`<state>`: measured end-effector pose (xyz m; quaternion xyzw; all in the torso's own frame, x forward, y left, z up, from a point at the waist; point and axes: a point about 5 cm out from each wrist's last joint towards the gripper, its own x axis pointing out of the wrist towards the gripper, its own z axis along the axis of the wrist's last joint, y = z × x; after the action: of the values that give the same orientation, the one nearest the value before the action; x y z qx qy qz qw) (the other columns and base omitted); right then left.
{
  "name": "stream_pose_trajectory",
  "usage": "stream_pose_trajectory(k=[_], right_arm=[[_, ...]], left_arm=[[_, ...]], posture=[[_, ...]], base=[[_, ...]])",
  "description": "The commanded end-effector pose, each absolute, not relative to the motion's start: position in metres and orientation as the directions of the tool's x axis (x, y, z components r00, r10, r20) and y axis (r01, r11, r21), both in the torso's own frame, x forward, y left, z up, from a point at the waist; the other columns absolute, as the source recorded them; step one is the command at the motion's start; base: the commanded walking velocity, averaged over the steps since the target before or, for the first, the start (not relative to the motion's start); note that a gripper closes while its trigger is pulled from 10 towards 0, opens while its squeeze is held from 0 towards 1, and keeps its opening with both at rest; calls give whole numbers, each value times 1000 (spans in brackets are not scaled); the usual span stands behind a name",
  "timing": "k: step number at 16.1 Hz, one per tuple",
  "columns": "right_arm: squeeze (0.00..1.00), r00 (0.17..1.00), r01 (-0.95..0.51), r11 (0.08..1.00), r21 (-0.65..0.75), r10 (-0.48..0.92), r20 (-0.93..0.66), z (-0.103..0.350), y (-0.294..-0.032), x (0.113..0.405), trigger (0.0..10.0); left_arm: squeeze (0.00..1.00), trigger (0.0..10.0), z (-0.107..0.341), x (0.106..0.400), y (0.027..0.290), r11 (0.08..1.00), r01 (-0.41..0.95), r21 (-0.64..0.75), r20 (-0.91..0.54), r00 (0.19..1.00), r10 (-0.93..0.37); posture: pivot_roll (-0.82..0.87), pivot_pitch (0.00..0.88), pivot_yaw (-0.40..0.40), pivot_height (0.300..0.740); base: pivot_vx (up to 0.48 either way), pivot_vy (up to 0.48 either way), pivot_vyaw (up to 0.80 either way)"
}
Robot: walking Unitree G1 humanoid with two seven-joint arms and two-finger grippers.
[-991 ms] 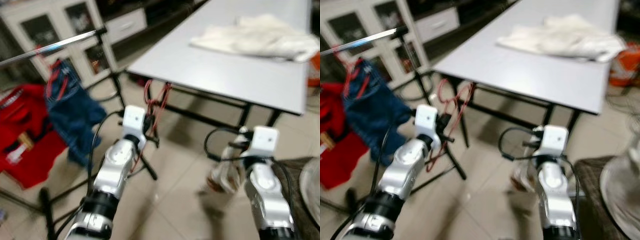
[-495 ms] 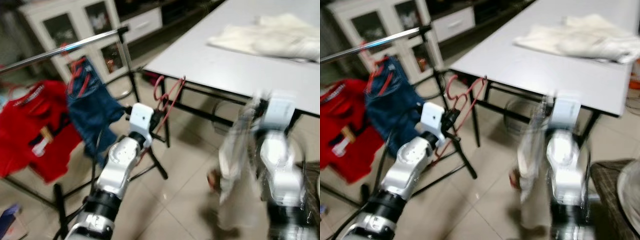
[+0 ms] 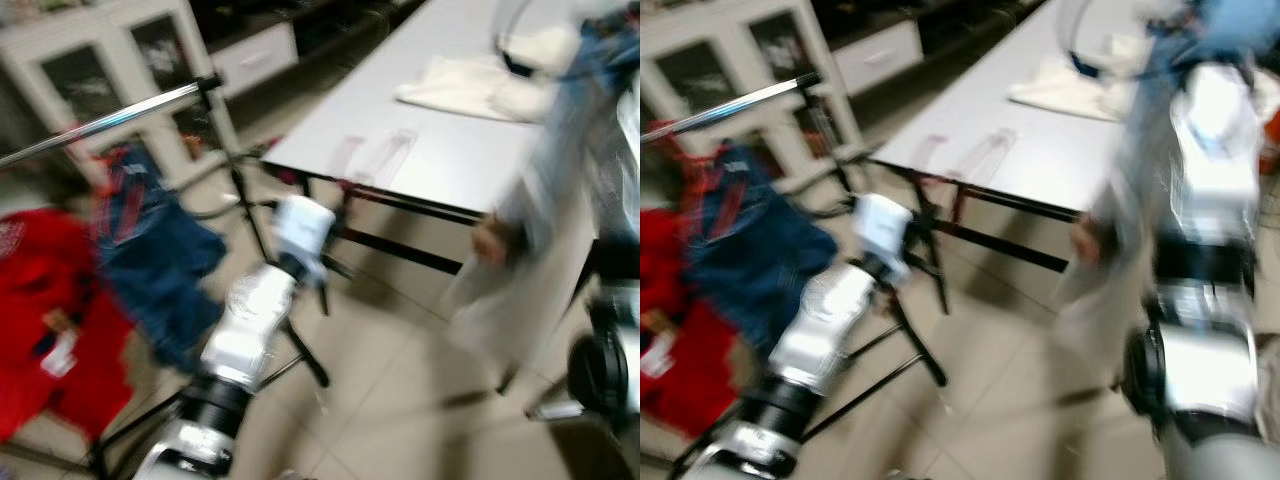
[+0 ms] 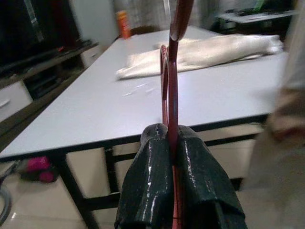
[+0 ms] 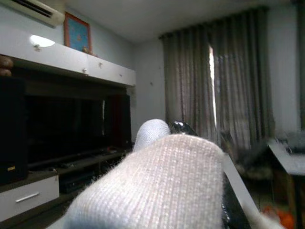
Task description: Hang hanger
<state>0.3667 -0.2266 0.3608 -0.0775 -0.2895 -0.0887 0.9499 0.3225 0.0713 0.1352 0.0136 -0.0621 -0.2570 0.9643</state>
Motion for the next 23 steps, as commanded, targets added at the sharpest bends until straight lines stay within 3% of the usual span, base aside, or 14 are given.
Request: stream_pose_trajectory(k=[1, 5, 9, 12, 15, 16, 20, 21, 23], right_arm=[[0, 806, 230, 967, -108, -127, 577, 375, -234, 368, 10000], [0, 730, 259, 946, -197, -58, 681, 474, -227, 368, 10000], [0, 692, 458, 852, -253, -163, 703, 491, -239, 366, 10000], [0, 761, 502, 835, -225, -303, 574, 443, -264, 383, 10000], [0, 836, 497, 860, -118, -438, 331, 368, -286, 397, 10000], [0, 859, 499, 867, -12, -493, 138, 313, -295, 400, 10000], [0, 832, 549, 832, 78, -535, -146, 225, -298, 392, 10000], [1000, 825, 559, 819, 127, -534, -185, 215, -299, 390, 10000], [1000, 786, 611, 778, 148, -574, -229, 200, -306, 383, 10000]], left_arm=[[0, 10000, 143, 322, 67, 866, 498, 52, 142, 854, -500], [0, 10000, 154, 315, 58, 847, 524, 87, 199, 824, -530], [0, 10000, 157, 310, 63, 861, 499, 92, 220, 834, -507], [0, 10000, 170, 299, 74, 883, 457, 111, 264, 843, -469], [0, 10000, 178, 290, 84, 892, 434, 123, 278, 848, -451], [0, 10000, 176, 287, 88, 897, 427, 116, 263, 858, -442], [0, 10000, 176, 282, 92, 902, 413, 128, 239, 870, -432], [0, 10000, 177, 281, 92, 901, 414, 131, 237, 869, -434], [0, 10000, 181, 281, 88, 891, 432, 143, 237, 859, -454]], posture=[[-120, 0, 131, 740], [-81, 0, 98, 740], [-30, 0, 76, 740], [81, 0, 33, 740], [136, 0, 21, 740], [153, 0, 17, 740], [162, 0, 16, 740], [160, 0, 17, 740], [149, 0, 23, 740]], base=[[461, 0, 0], [458, 0, 0], [341, 0, 0], [0, 0, 0], [0, 0, 0], [0, 0, 0], [0, 0, 0], [0, 0, 0], [0, 0, 0]])
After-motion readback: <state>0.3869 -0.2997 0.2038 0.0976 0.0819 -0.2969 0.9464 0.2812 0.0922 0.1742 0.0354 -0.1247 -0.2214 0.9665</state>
